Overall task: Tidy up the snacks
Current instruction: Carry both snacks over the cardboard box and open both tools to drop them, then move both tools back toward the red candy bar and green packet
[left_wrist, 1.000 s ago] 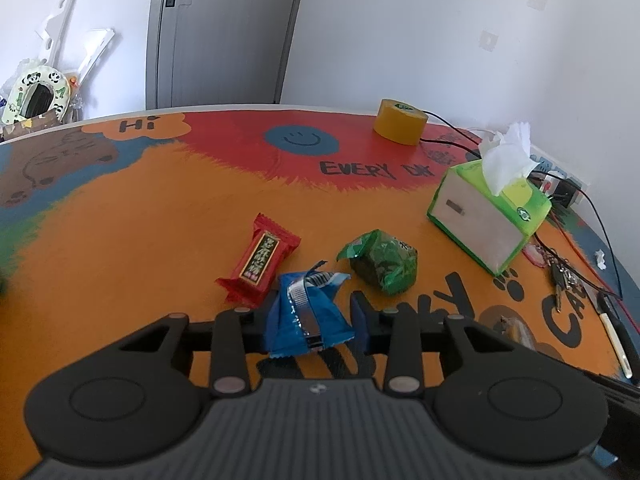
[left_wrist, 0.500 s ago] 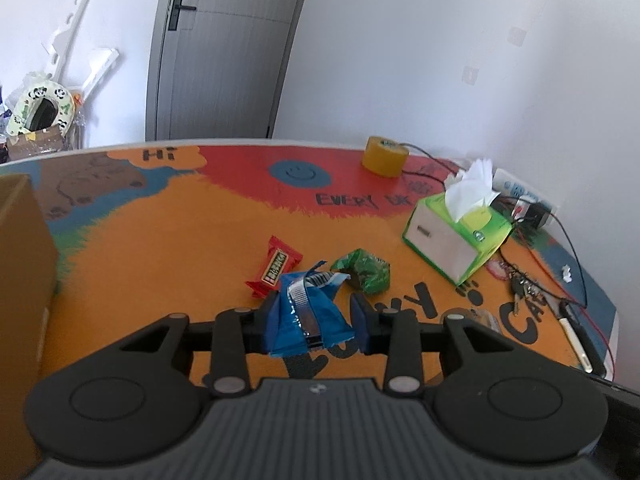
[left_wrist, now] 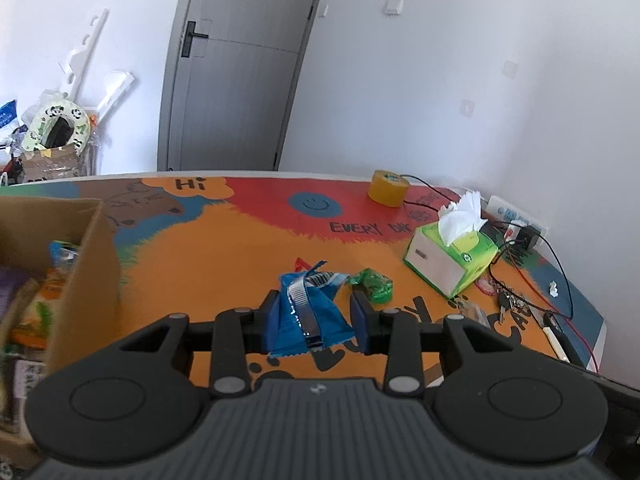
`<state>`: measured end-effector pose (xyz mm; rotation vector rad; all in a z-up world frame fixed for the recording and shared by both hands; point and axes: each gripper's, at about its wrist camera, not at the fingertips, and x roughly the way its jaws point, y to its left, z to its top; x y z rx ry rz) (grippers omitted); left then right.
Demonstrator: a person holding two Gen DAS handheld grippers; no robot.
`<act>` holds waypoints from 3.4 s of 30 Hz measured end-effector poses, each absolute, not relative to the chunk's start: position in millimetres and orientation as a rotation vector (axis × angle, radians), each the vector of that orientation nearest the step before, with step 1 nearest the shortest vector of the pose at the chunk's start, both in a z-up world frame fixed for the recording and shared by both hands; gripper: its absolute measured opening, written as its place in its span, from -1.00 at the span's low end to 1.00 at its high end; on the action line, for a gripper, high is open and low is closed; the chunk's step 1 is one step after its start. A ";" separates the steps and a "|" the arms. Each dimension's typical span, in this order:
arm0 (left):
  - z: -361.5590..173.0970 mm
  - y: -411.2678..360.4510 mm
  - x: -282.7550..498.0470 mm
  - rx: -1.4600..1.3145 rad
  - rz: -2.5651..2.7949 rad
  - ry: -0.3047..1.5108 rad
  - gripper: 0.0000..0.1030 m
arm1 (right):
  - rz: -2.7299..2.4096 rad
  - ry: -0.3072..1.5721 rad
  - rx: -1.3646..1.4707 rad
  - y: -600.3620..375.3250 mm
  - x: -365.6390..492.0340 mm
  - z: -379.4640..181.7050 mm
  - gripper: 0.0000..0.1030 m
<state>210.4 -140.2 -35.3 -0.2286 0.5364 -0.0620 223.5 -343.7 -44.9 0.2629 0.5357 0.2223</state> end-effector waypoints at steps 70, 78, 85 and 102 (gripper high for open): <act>-7.1 84.6 97.0 -0.412 0.261 0.452 -0.11 | 0.641 0.508 0.062 -126.3 181.9 5.9 -0.62; -4.4 78.8 95.1 -0.412 0.261 0.454 0.32 | 0.608 0.522 0.071 -139.7 180.0 6.0 -0.35; -2.2 51.3 101.9 -0.392 0.235 0.460 0.62 | 0.523 0.514 0.121 -181.5 178.8 4.9 0.16; 6.3 -30.1 118.0 -0.289 0.115 0.465 0.81 | 0.371 0.505 0.254 -280.7 179.9 -1.8 0.76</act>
